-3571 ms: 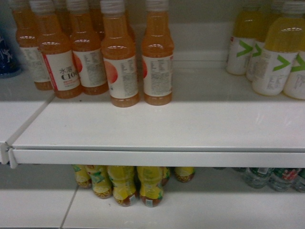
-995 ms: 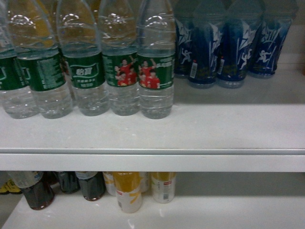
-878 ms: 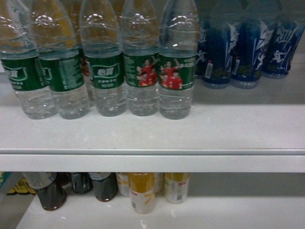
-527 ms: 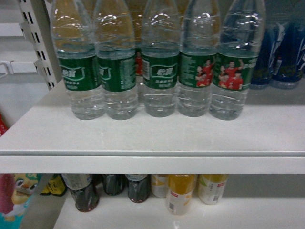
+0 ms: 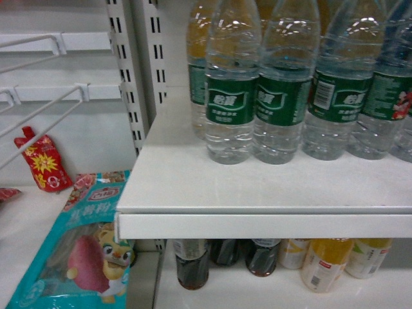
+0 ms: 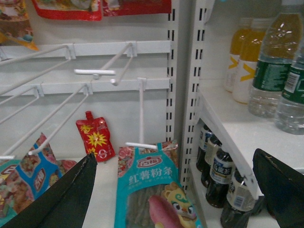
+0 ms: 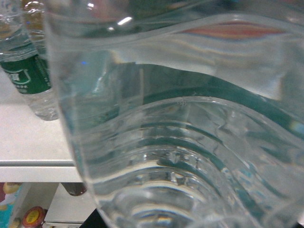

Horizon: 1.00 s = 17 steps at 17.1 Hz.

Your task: Move water from second to third shelf

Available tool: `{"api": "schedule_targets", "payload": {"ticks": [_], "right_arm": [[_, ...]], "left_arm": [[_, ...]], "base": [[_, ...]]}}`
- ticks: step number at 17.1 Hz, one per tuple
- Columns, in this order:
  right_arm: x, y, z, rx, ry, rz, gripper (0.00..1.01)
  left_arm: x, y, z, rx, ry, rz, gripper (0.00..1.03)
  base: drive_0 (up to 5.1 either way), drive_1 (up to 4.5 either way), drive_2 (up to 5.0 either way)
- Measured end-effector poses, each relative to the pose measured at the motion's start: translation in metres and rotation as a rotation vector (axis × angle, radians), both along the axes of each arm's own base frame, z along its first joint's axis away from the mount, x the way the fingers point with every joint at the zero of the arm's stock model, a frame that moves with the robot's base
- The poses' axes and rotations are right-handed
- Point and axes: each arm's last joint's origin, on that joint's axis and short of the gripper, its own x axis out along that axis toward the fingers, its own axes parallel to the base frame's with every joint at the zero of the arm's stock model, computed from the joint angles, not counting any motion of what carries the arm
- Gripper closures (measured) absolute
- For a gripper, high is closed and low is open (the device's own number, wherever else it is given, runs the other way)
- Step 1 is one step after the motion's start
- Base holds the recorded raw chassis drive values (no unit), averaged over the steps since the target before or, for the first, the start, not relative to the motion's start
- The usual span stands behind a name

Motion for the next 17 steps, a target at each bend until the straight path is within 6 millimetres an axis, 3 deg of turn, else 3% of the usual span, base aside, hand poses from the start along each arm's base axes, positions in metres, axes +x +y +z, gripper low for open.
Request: {"api": "schedule_targets", "payload": {"ticks": [2,13,17], "right_arm": [[0.000,0.001,0.001,0.003,-0.011,0.016,0.62],[0.000,-0.001,0.000,0.022,0.012,0.009,0.62],[0.019,0.015,0.013,0.172,0.052,0.169,0.62]], "left_arm": [[0.000,0.000,-0.001,0.000,0.006,0.005,0.05],[0.000,0.000,0.000,0.000,0.001,0.000,0.05],[0.000,0.000,0.000,0.000,0.000,0.000,0.05]], "base": [[-5.1,2.45,2.4],[0.0,0.00,0.0],[0.0,0.00,0.0]]}}
